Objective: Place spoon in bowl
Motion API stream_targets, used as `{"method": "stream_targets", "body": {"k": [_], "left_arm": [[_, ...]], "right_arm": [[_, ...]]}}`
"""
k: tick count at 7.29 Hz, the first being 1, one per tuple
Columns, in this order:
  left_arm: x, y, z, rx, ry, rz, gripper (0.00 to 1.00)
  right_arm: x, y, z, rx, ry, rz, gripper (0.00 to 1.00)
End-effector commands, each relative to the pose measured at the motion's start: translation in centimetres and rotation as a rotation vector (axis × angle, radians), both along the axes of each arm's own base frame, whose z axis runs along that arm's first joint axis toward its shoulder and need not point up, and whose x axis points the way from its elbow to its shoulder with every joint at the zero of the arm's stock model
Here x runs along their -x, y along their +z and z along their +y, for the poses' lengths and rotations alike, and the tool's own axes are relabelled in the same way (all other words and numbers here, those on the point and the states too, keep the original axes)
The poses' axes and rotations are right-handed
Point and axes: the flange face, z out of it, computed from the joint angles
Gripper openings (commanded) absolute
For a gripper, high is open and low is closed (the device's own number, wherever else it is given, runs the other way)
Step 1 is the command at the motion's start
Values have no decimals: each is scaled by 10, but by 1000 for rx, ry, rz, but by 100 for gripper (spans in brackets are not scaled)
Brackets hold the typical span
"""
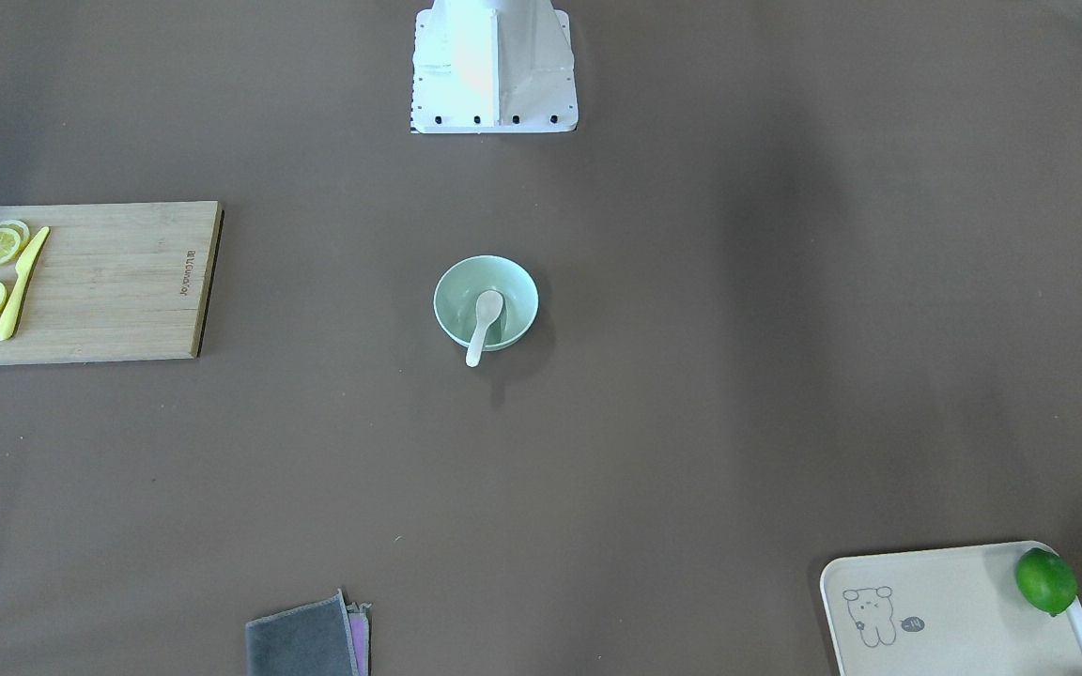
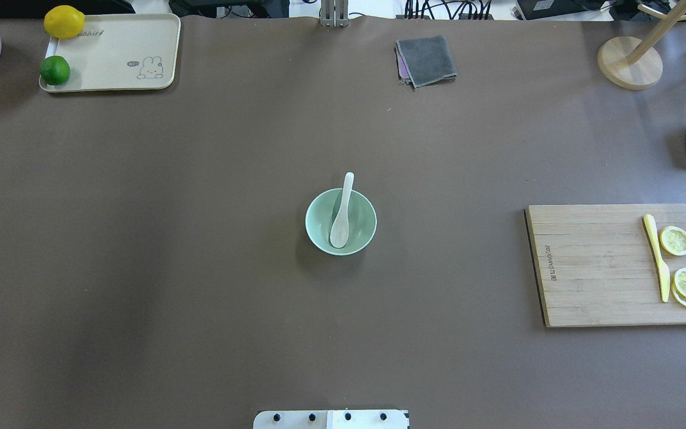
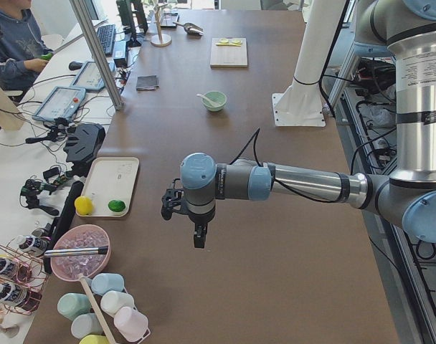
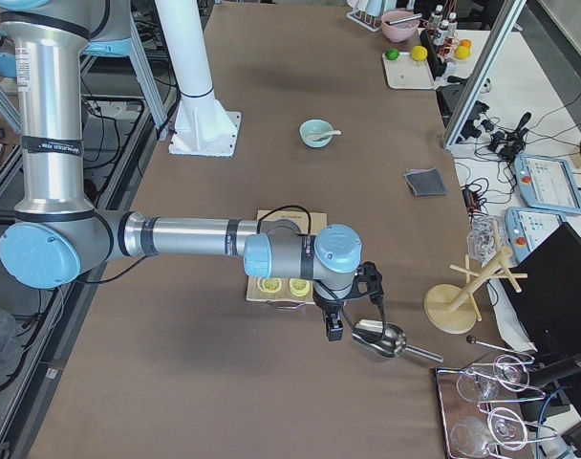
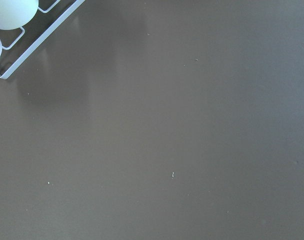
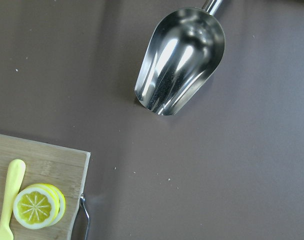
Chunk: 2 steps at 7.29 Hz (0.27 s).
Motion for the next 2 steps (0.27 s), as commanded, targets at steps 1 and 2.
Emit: {"method": "stream_targets", "body": {"k": [1, 2], "left_arm": [[0, -1, 1, -3, 0, 0, 98], [-1, -1, 0, -3, 2, 0, 98]], "right_arm": [[0, 2, 2, 3, 0, 3, 100], [0, 1, 3, 2, 0, 1, 100]]}}
